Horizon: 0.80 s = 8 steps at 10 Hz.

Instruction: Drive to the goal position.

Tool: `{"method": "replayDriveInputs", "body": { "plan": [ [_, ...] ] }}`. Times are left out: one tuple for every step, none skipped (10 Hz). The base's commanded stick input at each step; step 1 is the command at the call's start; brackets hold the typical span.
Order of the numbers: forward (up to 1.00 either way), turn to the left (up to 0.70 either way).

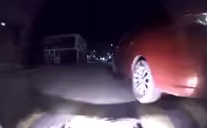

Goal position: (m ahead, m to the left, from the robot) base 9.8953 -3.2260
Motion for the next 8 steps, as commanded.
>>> {"method": "replayDriveInputs", "body": {
  "plan": [
    [0.45, 0.00],
    [0.45, 0.00],
    [0.45, 0.00],
    [0.45, 0.00],
    [0.45, 0.00],
    [0.45, 0.00],
    [0.45, 0.00],
    [0.45, 0.00]
  ]
}}
